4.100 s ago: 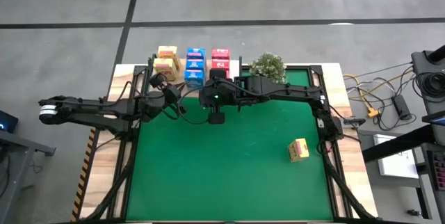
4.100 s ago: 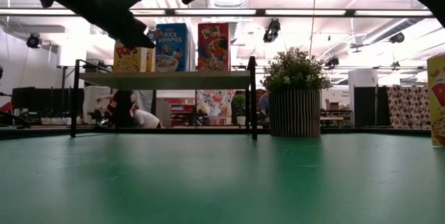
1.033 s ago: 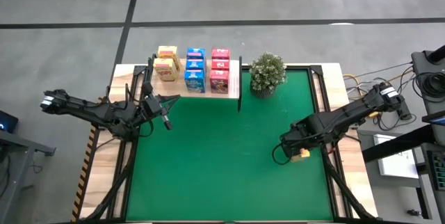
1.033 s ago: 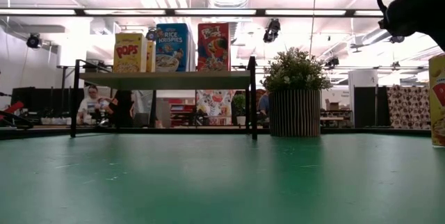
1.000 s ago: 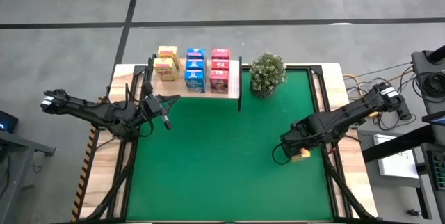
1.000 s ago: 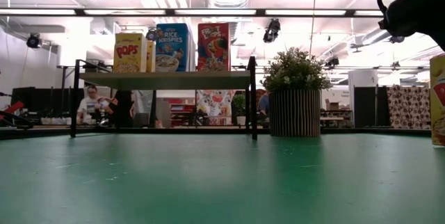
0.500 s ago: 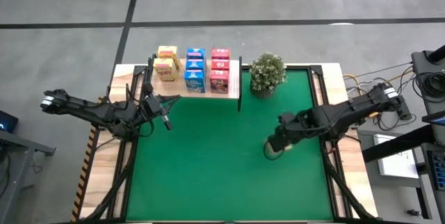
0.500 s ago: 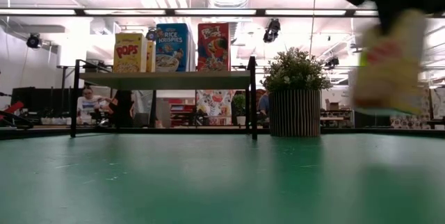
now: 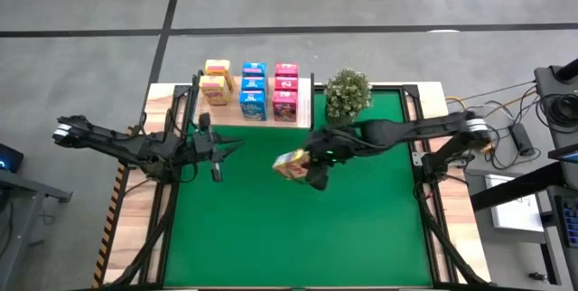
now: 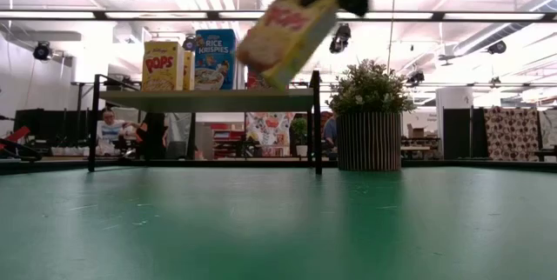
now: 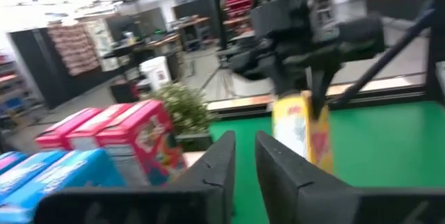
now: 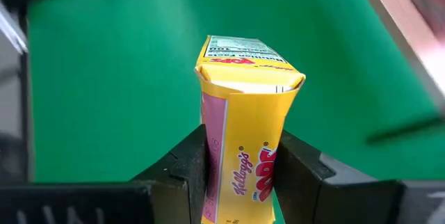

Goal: Stack cereal on shelf
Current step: Put the yellow cereal box on the shelf aligned with the other yellow cereal boxes

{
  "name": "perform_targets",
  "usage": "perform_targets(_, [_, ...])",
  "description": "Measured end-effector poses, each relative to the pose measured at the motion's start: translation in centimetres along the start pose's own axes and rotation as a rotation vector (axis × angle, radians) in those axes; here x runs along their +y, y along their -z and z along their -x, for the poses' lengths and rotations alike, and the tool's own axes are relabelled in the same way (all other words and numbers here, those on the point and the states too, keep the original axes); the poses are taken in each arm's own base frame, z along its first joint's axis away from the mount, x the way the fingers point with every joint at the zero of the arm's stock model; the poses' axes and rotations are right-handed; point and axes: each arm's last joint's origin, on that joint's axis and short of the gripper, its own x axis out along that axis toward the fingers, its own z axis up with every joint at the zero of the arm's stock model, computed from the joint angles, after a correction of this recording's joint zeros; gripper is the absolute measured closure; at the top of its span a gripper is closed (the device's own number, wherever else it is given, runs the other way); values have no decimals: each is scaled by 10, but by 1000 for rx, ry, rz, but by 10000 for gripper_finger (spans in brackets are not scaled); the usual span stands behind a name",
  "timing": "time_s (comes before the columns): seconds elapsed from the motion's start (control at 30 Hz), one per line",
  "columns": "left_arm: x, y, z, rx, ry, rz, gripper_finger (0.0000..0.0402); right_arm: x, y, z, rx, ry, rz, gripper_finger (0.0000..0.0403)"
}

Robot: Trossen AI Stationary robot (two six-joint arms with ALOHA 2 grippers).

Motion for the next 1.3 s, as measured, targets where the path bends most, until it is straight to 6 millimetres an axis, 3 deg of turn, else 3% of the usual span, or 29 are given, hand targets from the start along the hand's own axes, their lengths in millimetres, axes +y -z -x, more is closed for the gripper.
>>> perform_targets(0.27, [-5, 1, -1, -11, 149, 107, 254, 14, -32, -46, 103, 7, 383, 281])
perform_targets(0.53, [-18, 16, -17, 107, 158, 230, 157, 22, -52, -71, 129, 5, 554, 284])
perform_targets(0.9, [-34, 46, -34, 334, 141, 323, 141, 20, -58, -84, 154, 10, 615, 282])
perform_targets(1.3, [-48, 63, -52, 375, 78, 290, 141, 18, -57, -85, 163, 15, 597, 285])
